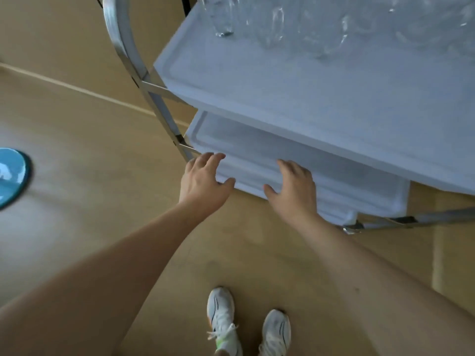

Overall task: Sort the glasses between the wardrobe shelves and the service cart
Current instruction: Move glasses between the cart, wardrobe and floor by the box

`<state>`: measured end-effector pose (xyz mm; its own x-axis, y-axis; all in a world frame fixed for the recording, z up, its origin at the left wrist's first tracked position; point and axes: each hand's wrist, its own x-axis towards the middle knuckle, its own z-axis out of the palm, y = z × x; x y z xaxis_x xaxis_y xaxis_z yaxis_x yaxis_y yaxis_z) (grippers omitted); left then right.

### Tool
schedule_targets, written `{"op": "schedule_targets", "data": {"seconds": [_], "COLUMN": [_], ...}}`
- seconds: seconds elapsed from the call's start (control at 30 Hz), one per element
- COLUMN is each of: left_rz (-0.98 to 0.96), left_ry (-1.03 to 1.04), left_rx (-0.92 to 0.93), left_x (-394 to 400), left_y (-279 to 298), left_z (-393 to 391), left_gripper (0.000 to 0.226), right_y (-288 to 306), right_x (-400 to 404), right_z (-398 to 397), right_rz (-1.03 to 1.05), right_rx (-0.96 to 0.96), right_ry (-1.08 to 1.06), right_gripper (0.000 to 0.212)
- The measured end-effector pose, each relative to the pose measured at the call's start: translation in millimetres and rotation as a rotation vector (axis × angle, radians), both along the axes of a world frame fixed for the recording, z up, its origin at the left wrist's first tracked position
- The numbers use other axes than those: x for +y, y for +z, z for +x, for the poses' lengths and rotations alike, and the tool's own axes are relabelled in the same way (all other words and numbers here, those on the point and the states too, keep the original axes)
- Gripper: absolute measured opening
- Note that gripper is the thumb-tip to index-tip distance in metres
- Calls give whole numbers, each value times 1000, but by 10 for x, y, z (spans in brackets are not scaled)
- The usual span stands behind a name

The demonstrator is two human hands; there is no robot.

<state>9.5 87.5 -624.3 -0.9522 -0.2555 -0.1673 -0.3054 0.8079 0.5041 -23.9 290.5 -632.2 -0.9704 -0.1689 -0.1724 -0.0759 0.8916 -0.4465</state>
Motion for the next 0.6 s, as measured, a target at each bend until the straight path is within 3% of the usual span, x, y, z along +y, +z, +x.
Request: {"op": "schedule_targets", "data": {"seconds": [0.3, 0.6], "left_rz": [-155, -55], "left_ry": [-391, -737], "left_rx": [-35, 99], "left_x": [623, 1966], "left_y": [1728, 2807], "left_z": [310, 102], "left_gripper": [63, 65], "right_y": [1762, 2959], "right_x": [451, 1467], "right_z": [623, 1296], "right_rz": [83, 144], "right_rx": [-82, 79], "right_ry": [-73, -514], "right_gripper": [70, 70]}}
